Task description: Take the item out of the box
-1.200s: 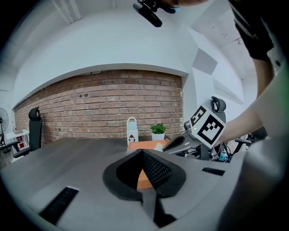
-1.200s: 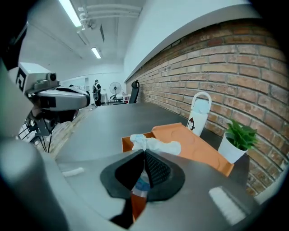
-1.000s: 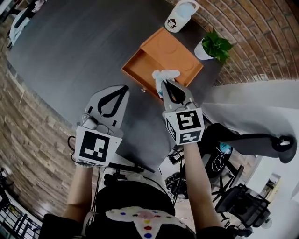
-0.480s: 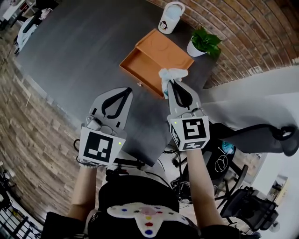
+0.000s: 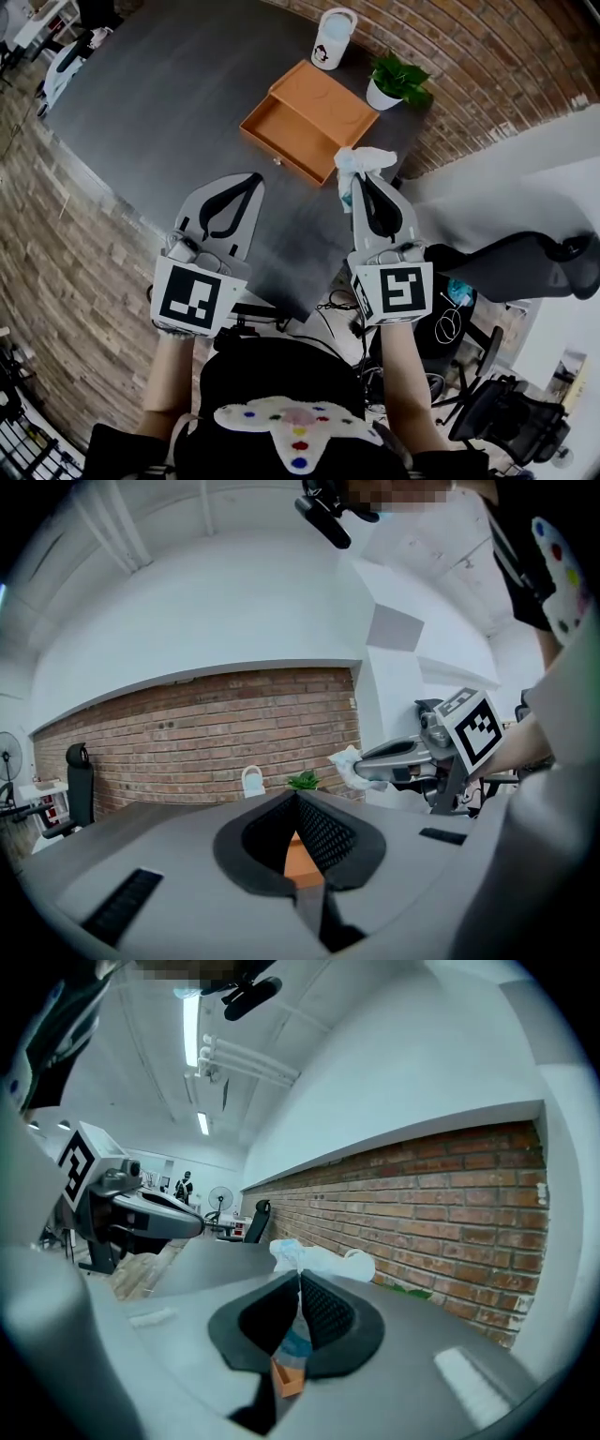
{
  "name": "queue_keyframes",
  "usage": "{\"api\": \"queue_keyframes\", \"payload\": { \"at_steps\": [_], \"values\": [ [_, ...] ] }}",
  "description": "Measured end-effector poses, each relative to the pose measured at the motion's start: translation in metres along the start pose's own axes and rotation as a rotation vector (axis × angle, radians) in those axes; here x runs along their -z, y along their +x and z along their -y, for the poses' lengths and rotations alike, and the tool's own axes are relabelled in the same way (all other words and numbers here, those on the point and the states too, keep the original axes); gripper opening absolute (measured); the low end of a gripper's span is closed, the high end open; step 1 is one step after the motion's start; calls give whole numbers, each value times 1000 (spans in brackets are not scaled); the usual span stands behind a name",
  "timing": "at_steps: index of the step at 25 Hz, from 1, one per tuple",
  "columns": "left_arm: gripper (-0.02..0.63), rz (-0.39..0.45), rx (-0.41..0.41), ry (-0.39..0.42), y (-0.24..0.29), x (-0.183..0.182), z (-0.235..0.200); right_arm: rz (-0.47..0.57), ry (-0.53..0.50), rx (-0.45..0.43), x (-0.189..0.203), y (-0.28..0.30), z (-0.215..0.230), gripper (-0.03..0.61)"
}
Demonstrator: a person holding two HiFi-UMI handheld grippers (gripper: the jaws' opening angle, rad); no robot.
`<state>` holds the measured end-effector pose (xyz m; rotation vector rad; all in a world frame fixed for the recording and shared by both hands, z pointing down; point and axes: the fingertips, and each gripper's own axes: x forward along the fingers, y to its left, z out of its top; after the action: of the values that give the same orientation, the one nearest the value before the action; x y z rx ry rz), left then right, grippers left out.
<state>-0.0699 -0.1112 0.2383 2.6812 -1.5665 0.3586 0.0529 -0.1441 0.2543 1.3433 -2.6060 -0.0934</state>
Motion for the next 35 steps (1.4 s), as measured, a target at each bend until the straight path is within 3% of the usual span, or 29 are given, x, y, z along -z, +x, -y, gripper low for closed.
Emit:
{"api": "queue_keyframes", "payload": {
  "at_steps": [8, 16, 35],
  "values": [
    [6, 16, -15, 19, -24, -15, 17, 55, -33, 26, -22, -45, -2, 15],
    [6, 8, -30, 57, -45, -15, 26, 77, -20, 45, -20, -74, -2, 15],
    [6, -12, 3, 47, -39, -4, 38, 30, 25, 60, -2, -80, -3, 15]
  ]
}}
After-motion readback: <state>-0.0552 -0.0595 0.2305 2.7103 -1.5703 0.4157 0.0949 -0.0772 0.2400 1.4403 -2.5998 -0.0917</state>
